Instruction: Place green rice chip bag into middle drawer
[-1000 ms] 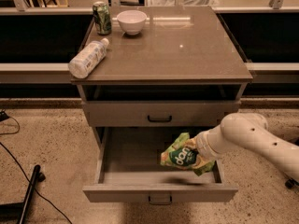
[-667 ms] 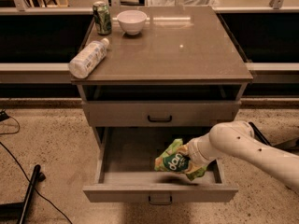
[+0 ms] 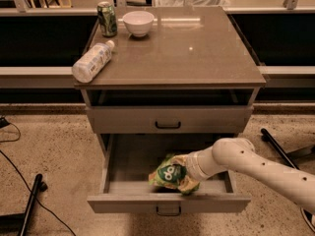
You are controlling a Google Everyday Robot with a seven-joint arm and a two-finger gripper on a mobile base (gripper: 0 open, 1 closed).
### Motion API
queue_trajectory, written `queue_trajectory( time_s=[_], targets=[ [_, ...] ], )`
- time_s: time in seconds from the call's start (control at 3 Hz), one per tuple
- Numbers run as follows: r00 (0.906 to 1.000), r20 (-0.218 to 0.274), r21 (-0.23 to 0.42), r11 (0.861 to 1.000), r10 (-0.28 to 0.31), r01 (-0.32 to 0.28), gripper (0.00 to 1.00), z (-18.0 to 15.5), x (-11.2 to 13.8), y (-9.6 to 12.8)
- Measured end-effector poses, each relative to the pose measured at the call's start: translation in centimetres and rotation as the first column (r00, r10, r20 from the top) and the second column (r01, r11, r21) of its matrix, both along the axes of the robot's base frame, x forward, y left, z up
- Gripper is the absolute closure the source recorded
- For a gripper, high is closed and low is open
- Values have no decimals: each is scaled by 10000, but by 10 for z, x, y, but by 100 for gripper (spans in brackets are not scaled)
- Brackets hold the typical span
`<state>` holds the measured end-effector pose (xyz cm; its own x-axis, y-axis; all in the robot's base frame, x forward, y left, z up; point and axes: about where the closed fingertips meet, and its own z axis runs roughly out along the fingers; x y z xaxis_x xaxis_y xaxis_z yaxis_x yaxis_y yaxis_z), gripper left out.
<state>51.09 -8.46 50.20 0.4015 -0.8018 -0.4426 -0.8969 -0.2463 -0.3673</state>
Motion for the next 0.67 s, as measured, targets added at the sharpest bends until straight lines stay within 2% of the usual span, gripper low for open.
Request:
queue_trajectory(
  time_s=[0.33,0.67],
  targets=[
    [9999,-114,154,9999,-76,78,0,-1,-2,2],
    [9999,-114,154,9999,-76,78,0,-1,-2,2]
  ],
)
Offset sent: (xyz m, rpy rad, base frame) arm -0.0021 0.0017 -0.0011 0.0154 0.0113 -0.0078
